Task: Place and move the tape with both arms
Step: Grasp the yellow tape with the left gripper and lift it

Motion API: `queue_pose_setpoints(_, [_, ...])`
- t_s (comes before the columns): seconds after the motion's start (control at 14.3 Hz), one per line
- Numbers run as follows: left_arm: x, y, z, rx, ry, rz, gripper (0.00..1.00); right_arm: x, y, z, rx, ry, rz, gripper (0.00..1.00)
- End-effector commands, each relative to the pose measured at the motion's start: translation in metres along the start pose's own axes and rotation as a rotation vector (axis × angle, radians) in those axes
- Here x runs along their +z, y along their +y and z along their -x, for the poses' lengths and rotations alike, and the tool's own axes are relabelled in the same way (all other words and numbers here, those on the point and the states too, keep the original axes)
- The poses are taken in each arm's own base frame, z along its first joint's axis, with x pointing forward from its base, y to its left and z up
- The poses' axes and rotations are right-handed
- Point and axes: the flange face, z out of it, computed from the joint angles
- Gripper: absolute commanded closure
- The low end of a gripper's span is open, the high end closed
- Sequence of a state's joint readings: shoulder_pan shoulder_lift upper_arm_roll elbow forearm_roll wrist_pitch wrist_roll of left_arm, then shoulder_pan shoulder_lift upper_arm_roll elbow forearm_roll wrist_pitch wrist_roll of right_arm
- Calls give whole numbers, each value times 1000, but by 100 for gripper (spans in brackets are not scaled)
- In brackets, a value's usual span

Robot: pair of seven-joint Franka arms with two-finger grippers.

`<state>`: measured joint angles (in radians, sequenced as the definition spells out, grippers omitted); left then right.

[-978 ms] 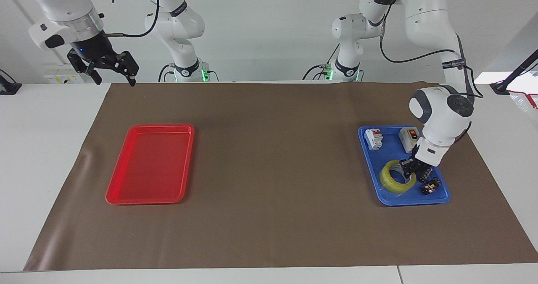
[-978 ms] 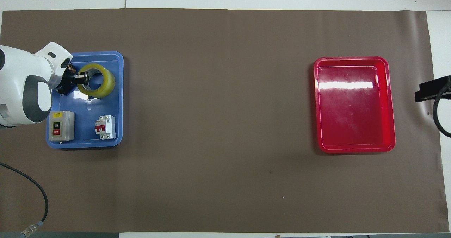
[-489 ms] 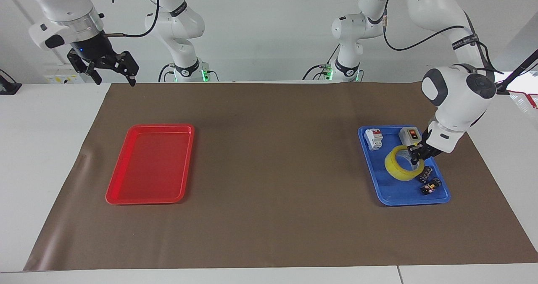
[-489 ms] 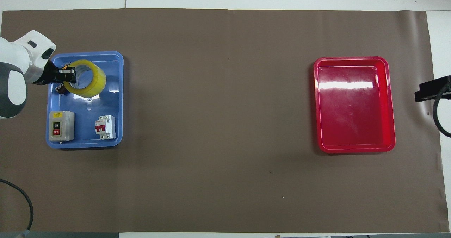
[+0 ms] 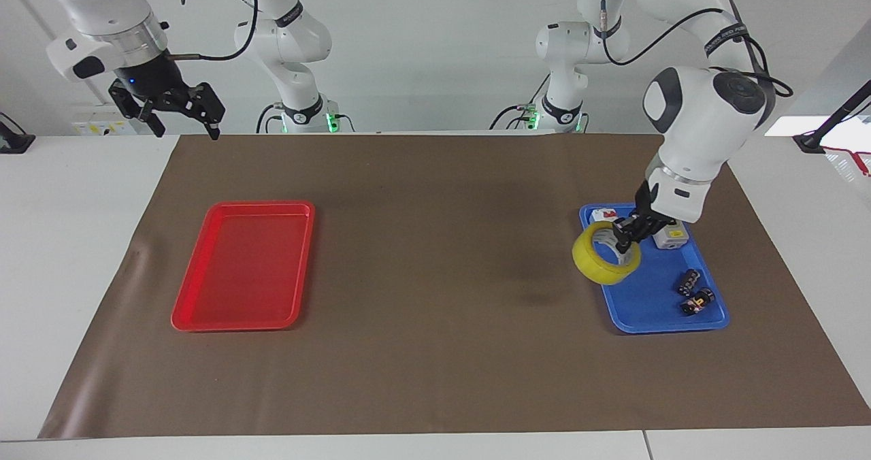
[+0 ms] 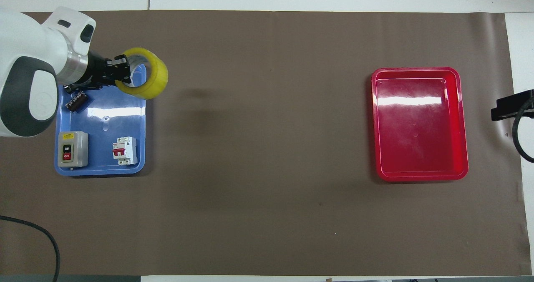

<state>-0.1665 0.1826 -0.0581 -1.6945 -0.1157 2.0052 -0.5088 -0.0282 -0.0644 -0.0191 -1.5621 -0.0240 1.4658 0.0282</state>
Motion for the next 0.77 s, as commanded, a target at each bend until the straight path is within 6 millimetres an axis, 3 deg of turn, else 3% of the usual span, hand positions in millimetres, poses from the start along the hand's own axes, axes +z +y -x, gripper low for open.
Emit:
queue_pose_setpoints(0.0, [-12,62,31,-94,-27,93,100,1,2,7,-17,-4,-15,0])
queue_pose_setpoints(0.14, [-16,113,63,-156,-22,140,100,1,2,7,-16,-4,-15,0])
queue_pose_setpoints(0.42, [-29,193,125,-250,-21,327,100,1,2,7,-17,-4,-15,0])
queue_pose_setpoints(0.56, [-29,224,156,-257,-12,387,100,1,2,7,-16,-2,-15,0])
queue_pose_setpoints(0.7, [-32,241,178,-274,-23,412,100,1,2,7,-17,-4,-15,0])
